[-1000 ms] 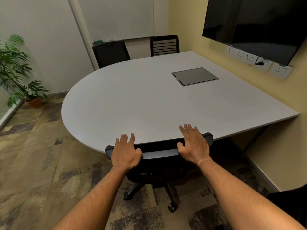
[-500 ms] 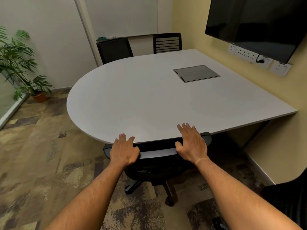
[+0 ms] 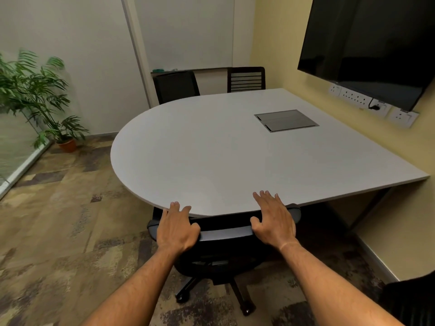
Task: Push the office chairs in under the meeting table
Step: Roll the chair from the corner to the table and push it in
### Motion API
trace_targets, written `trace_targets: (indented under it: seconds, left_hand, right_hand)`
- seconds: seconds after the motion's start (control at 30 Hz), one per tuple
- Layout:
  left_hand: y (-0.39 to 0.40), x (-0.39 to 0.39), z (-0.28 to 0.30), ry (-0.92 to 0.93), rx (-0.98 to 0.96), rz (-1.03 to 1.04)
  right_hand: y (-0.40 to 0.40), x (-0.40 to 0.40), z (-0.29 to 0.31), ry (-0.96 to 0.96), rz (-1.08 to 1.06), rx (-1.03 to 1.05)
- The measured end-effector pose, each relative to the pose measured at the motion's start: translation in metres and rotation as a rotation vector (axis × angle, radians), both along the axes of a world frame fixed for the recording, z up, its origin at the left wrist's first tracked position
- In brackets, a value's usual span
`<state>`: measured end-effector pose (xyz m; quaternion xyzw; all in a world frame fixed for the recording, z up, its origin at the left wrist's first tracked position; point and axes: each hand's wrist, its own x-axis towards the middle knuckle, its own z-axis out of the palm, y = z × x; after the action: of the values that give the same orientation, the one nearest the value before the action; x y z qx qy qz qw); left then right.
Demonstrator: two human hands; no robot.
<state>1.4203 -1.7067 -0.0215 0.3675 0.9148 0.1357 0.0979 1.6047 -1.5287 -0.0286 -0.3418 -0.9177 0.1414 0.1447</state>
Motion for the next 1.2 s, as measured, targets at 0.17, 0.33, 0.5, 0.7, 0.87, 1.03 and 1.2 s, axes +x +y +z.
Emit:
trace_targets:
  seconds: [0.17,0.33,0.5,0.7,0.87,1.03,1.2]
  left_hand:
    - [0.005,-0.015,0.004,-0.004,0.012,-0.009]
    - [0.004,-0.034,0.009,-0.003,0.017,0.004]
    - [-0.005,-0.059,0.011,0.010,0.019,0.025]
    - [-0.014,-0.111,0.003,0.008,0.062,0.041]
    - [-0.017,-0.146,0.001,0.012,0.076,0.023]
    - [-0.019,-0.163,0.001,0.026,0.111,-0.062]
    - [-0.030,-0.164,0.000,0.036,0.127,-0.076]
  right_hand:
    - [0.004,-0.017,0.001,0.007,-0.007,-0.006]
    - [0.001,-0.038,0.002,0.013,-0.007,0.001]
    - [-0.017,-0.062,0.001,0.013,-0.020,0.007]
    - [-0.034,-0.101,0.003,0.029,-0.057,0.004]
    - [-0.046,-0.127,0.002,0.025,-0.069,0.019]
    - [-0.055,-0.139,0.002,0.017,-0.112,0.046]
    - [-0.069,-0.140,0.000,-0.048,-0.134,0.036]
